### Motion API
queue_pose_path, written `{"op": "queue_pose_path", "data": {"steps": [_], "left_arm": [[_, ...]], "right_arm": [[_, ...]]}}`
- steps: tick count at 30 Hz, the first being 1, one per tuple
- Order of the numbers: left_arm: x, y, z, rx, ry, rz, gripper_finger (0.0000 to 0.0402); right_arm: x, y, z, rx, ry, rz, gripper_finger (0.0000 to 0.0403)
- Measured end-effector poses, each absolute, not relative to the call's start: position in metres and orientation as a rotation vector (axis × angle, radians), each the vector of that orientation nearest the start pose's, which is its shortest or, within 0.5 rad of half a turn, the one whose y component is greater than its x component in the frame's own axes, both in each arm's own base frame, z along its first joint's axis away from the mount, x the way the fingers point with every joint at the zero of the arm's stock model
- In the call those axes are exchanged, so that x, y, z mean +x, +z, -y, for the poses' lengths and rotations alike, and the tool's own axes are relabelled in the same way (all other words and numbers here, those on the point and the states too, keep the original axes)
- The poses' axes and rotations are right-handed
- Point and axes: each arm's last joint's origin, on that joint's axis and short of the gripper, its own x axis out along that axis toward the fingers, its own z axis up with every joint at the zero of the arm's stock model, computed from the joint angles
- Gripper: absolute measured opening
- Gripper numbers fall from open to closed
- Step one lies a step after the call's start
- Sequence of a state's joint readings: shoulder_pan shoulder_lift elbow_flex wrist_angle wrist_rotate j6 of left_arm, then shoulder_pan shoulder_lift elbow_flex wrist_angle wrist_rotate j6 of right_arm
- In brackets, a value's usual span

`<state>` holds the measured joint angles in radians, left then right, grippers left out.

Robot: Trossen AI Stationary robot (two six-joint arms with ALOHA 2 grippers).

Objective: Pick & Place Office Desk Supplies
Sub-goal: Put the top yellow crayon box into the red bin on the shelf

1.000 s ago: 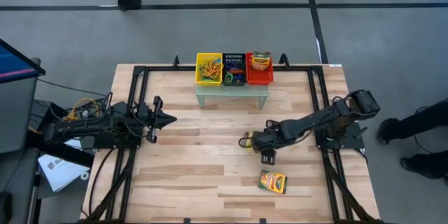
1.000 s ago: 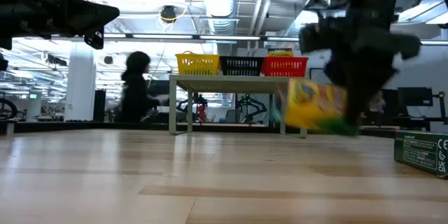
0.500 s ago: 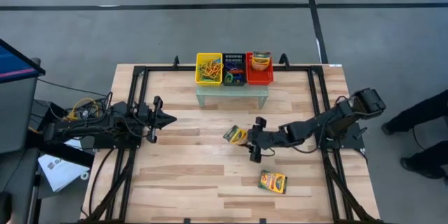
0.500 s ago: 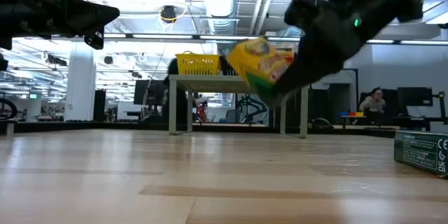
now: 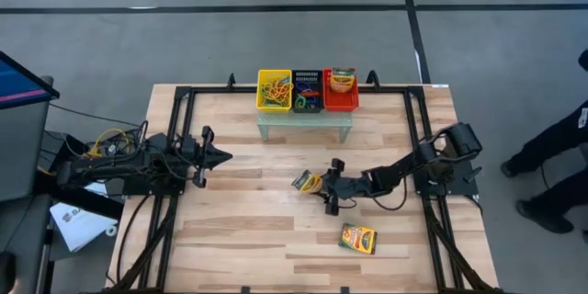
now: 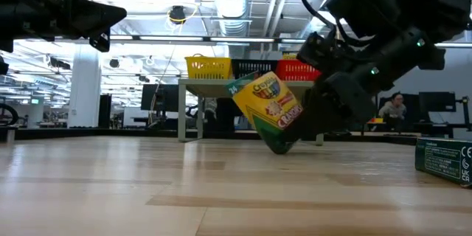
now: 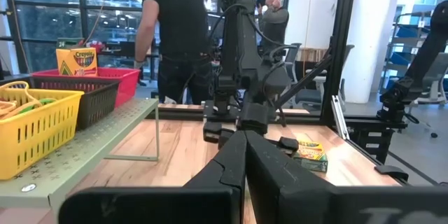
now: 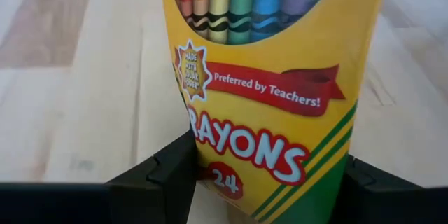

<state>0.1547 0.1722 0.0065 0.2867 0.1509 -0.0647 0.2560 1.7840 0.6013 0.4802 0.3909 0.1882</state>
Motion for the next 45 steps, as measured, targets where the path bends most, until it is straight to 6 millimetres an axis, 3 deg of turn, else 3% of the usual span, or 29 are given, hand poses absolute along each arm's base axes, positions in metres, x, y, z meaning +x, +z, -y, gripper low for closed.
{"op": "queue_pose_path", "data": {"steps": [5, 15, 23, 31, 37, 41, 45], "left_arm": [[0.107, 0.179, -0.012, -0.047, 0.0, 0.119, 0.0], [0.106, 0.179, -0.012, -0.046, 0.0, 0.123, 0.0], [0.106, 0.18, -0.012, -0.045, 0.0, 0.127, 0.0], [0.106, 0.18, -0.012, -0.045, 0.0, 0.127, 0.0], [0.106, 0.18, -0.012, -0.045, 0.0, 0.126, 0.0], [0.106, 0.18, -0.012, -0.045, 0.0, 0.126, 0.0], [0.106, 0.18, -0.012, -0.045, 0.0, 0.126, 0.0]], "right_arm": [[0.287, 0.096, -0.068, -0.038, -0.166, -0.668, 0.021], [0.267, 0.122, -0.073, -0.042, -0.112, -0.757, 0.0253], [0.266, 0.131, -0.073, -0.033, -0.11, -0.725, 0.0261], [0.284, 0.159, -0.072, -0.052, -0.134, -0.772, 0.0262], [0.306, 0.199, -0.062, -0.032, -0.144, -0.866, 0.026], [0.312, 0.219, -0.056, -0.039, -0.17, -0.904, 0.0232], [0.312, 0.231, -0.053, -0.067, -0.176, -0.958, 0.0147]]}}
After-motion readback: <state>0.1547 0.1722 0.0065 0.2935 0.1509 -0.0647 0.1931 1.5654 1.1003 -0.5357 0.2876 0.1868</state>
